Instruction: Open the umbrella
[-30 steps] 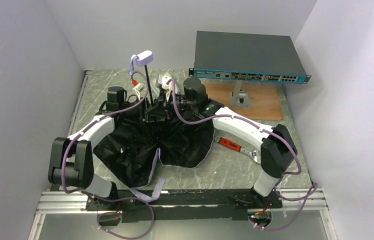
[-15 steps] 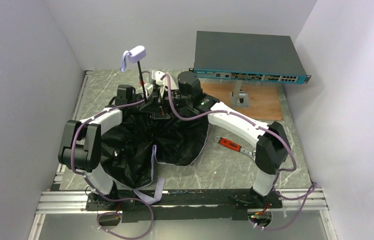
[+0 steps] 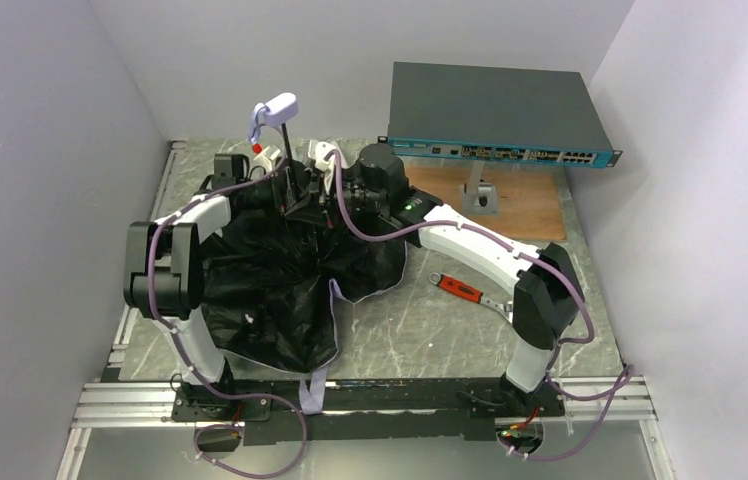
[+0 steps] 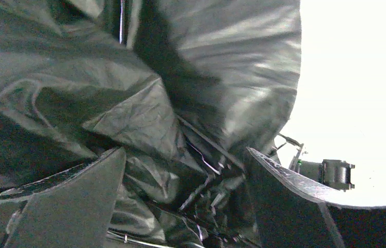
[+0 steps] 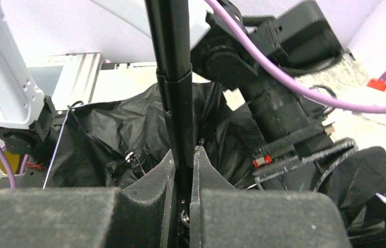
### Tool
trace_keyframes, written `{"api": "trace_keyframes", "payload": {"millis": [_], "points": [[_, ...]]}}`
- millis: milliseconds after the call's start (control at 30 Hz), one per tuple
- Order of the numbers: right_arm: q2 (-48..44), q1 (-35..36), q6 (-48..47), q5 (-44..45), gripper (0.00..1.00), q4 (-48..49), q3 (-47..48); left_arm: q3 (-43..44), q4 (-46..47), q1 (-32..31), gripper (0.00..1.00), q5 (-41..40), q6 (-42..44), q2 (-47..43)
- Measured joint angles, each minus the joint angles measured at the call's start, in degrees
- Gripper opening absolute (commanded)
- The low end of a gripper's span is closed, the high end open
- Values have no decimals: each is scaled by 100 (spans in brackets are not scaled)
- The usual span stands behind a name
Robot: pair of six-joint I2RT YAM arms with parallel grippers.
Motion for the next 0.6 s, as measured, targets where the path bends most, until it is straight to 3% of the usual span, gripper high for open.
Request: {"api": "trace_keyframes", "payload": {"millis": [233,433,600], "points": [[-57,-208,157,155,0,264,-289,83,-240,39,100,424,278,-741],[-59,-251,575,173,0,407,-356,-402,205,763,100,444,603,-2564],[-59,-236,857,234,0,654,-356,-1016,-4,1224,89,767,1886,-3871]]}}
